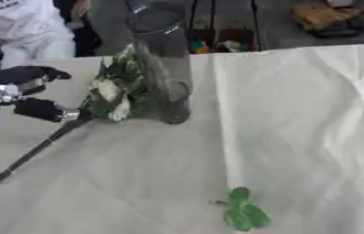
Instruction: Arrange flowers into the vase.
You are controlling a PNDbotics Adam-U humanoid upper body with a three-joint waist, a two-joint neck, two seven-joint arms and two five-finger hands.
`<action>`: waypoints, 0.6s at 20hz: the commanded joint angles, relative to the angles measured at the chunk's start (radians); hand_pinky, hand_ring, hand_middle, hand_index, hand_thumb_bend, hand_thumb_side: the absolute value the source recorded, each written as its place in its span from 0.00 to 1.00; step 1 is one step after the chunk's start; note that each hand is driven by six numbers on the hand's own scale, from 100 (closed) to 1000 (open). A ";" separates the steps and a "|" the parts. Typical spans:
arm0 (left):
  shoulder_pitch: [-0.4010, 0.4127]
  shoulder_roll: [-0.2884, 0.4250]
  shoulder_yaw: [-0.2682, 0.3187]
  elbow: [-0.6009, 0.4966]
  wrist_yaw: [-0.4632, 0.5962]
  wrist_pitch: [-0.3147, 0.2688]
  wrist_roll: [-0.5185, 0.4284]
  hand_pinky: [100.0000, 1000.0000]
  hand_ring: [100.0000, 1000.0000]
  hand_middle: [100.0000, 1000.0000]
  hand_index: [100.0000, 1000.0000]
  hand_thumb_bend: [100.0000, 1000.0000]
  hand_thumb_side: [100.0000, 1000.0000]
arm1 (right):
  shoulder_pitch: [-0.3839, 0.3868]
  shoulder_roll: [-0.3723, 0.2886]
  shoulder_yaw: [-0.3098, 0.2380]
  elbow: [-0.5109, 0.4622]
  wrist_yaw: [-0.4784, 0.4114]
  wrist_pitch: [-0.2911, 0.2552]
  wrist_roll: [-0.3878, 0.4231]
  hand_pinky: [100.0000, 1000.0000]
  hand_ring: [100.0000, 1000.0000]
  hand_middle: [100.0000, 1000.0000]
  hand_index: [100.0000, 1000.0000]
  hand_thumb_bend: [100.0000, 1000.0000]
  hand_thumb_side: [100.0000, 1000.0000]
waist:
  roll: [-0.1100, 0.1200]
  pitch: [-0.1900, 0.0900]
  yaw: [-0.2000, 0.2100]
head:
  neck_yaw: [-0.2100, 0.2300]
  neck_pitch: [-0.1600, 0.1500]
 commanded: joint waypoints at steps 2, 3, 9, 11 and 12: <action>-0.025 0.008 -0.004 0.035 -0.019 -0.001 -0.010 0.99 0.95 0.93 1.00 0.59 0.74 | -0.010 -0.011 0.001 -0.018 -0.012 0.002 0.007 0.73 0.81 0.57 0.82 0.00 1.00 | 0.001 -0.015 -0.003 | 0.007 -0.016; -0.027 0.004 -0.005 0.045 -0.026 -0.004 -0.008 0.98 0.94 0.92 0.99 0.58 0.72 | -0.010 -0.011 0.001 -0.018 -0.012 0.002 0.008 0.73 0.81 0.57 0.82 0.00 1.00 | 0.002 -0.015 -0.003 | 0.009 -0.018; -0.036 -0.011 -0.019 0.082 -0.117 -0.044 0.009 0.98 0.91 0.89 0.98 0.55 0.65 | -0.011 -0.009 0.001 -0.018 -0.015 0.005 0.013 0.74 0.82 0.57 0.82 0.00 1.00 | 0.004 -0.012 -0.008 | 0.013 -0.026; -0.038 -0.017 -0.024 0.086 -0.147 -0.061 0.004 0.97 0.90 0.88 0.97 0.55 0.65 | -0.011 -0.009 0.002 -0.018 -0.016 0.005 0.015 0.74 0.82 0.57 0.82 0.00 1.00 | 0.003 -0.011 -0.009 | 0.013 -0.027; -0.040 -0.019 -0.025 0.088 -0.161 -0.066 0.003 0.96 0.89 0.87 0.96 0.53 0.64 | -0.012 -0.008 0.002 -0.018 -0.016 0.006 0.016 0.74 0.82 0.57 0.82 0.00 1.00 | 0.004 -0.010 -0.010 | 0.014 -0.028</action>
